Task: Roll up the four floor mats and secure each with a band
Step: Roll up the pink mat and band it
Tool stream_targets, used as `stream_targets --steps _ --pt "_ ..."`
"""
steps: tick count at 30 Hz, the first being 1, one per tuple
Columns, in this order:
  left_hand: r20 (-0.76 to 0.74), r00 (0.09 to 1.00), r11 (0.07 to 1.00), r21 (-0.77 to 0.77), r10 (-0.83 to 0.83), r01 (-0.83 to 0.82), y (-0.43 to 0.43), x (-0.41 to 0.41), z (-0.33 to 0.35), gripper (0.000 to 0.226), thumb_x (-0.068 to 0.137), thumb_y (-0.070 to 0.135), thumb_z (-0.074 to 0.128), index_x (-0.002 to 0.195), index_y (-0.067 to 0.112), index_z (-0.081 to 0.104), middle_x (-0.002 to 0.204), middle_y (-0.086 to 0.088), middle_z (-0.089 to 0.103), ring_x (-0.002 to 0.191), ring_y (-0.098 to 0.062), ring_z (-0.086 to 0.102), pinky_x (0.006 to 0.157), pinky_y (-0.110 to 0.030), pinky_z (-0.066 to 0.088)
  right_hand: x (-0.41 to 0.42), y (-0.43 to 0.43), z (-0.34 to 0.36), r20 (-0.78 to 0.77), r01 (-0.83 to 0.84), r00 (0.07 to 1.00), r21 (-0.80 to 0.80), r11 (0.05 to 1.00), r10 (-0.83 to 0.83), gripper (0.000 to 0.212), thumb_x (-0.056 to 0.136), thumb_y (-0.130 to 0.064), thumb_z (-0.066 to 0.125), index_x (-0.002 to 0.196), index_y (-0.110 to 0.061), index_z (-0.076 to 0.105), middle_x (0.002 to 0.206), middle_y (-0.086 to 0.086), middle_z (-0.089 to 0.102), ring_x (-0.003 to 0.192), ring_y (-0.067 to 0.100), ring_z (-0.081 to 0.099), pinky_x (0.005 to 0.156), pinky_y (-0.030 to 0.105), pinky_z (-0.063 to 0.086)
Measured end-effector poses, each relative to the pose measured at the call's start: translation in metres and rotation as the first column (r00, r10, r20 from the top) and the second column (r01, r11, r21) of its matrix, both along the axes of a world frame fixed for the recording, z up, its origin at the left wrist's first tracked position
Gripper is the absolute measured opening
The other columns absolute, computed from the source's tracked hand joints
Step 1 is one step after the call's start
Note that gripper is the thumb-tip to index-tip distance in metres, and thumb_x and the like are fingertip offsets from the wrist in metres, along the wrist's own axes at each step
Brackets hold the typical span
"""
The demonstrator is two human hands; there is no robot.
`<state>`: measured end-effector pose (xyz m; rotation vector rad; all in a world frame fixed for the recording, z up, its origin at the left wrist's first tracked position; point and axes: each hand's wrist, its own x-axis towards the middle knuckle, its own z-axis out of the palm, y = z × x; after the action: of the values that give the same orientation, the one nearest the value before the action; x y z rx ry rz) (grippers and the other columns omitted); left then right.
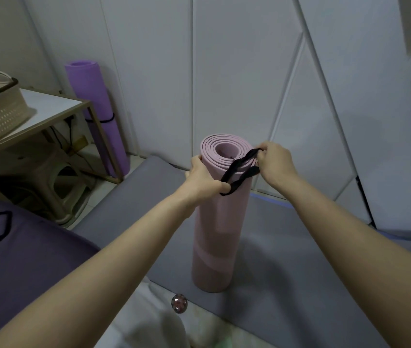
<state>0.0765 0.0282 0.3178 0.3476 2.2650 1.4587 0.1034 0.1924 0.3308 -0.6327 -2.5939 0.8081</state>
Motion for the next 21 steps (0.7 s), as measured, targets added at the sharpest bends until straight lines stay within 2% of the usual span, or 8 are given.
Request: stream_targets --steps 3,6,8,11,15,16,18,21 --pt "-0.141 0.99 0.997 -0.08 -0.031 0.02 0.002 0.006 -0.005 0.086 0.076 0.006 0.068 0.143 0.008 0.014 0.139 -0.009 0.03 0.13 -0.023 0.027 0.102 -0.027 0.033 0.002 0.0 -0.001 -0.002 0.004 1.0 0.007 1.0 -0.004 0.024 0.094 -0.007 0.037 0.098 -0.006 0.061 0.081 0.013 0.065 0.09 0.031 0.059 0.069 0.029 0.037" --pt "-0.246 0.968 0.998 0.031 0.054 -0.048 0.002 0.003 -0.016 0.068 0.079 0.004 0.063 0.137 0.007 0.028 0.135 -0.007 0.043 0.127 -0.024 0.04 0.104 -0.033 0.039 0.001 0.001 -0.004 -0.029 0.035 0.999 0.033 0.999 -0.034 0.027 0.096 -0.009 0.036 0.105 -0.002 0.06 0.107 0.021 0.056 0.098 0.037 0.052 0.078 0.033 0.037" --pt "-0.298 0.949 0.995 0.054 0.102 -0.089 0.0 0.0 -0.02 0.054 0.082 0.0 0.057 0.132 0.007 0.037 0.127 -0.007 0.052 0.115 -0.022 0.05 0.095 -0.03 0.044 -0.001 -0.001 -0.006 -0.07 0.066 0.995 -0.053 0.996 -0.069 0.026 0.097 -0.007 0.035 0.107 0.001 0.057 0.106 0.014 0.048 0.097 0.036 0.049 0.075 0.029 0.032" --pt "-0.328 0.932 0.988 0.088 0.152 -0.13 -0.001 -0.002 -0.019 0.044 0.083 -0.009 0.046 0.123 0.008 0.044 0.116 -0.003 0.056 0.1 -0.016 0.051 0.083 -0.022 0.042 0.0 -0.009 -0.009 -0.08 0.09 0.992 -0.127 0.988 -0.101 0.018 0.095 -0.002 0.028 0.099 -0.001 0.045 0.094 0.012 0.047 0.082 0.028 0.042 0.068 0.028 0.027" --pt "-0.288 0.924 0.964 0.159 0.251 -0.213 -0.006 -0.008 -0.019 0.039 0.084 -0.013 0.039 0.114 0.008 0.051 0.106 -0.003 0.057 0.093 -0.018 0.054 0.072 -0.016 0.041 0.001 -0.018 -0.01 -0.097 0.129 0.985 -0.109 0.986 -0.14 0.021 0.092 0.003 0.027 0.104 0.002 0.044 0.098 0.017 0.051 0.082 0.029 0.044 0.07 0.031 0.031" --pt "-0.269 0.92 0.955 0.17 0.284 -0.245 -0.008 -0.01 -0.021 0.04 0.083 -0.014 0.037 0.112 0.009 0.053 0.104 -0.003 0.058 0.094 -0.02 0.057 0.074 -0.018 0.044 -0.001 -0.018 -0.01 -0.095 0.141 0.984 -0.095 0.986 -0.15 0.022 0.091 0.004 0.029 0.106 0.003 0.045 0.102 0.02 0.054 0.086 0.032 0.048 0.071 0.031 0.032" --pt "-0.215 0.913 0.93 0.206 0.345 -0.303 -0.009 -0.018 -0.026 0.042 0.078 -0.015 0.035 0.1 0.013 0.057 0.099 -0.005 0.062 0.096 -0.028 0.062 0.085 -0.035 0.052 -0.004 -0.016 -0.01 -0.07 0.174 0.981 -0.103 0.979 -0.182 0.021 0.093 0.002 0.034 0.109 0.005 0.047 0.11 0.023 0.057 0.097 0.037 0.053 0.073 0.033 0.035" --pt "-0.097 0.922 0.909 0.234 0.375 -0.345 -0.01 -0.026 -0.028 0.043 0.076 -0.016 0.036 0.095 0.016 0.057 0.095 -0.006 0.063 0.097 -0.035 0.064 0.085 -0.049 0.054 -0.007 -0.009 -0.012 -0.009 0.235 0.971 -0.144 0.961 -0.239 0.023 0.094 -0.006 0.043 0.112 0.006 0.052 0.117 0.024 0.059 0.108 0.039 0.054 0.081 0.036 0.041"
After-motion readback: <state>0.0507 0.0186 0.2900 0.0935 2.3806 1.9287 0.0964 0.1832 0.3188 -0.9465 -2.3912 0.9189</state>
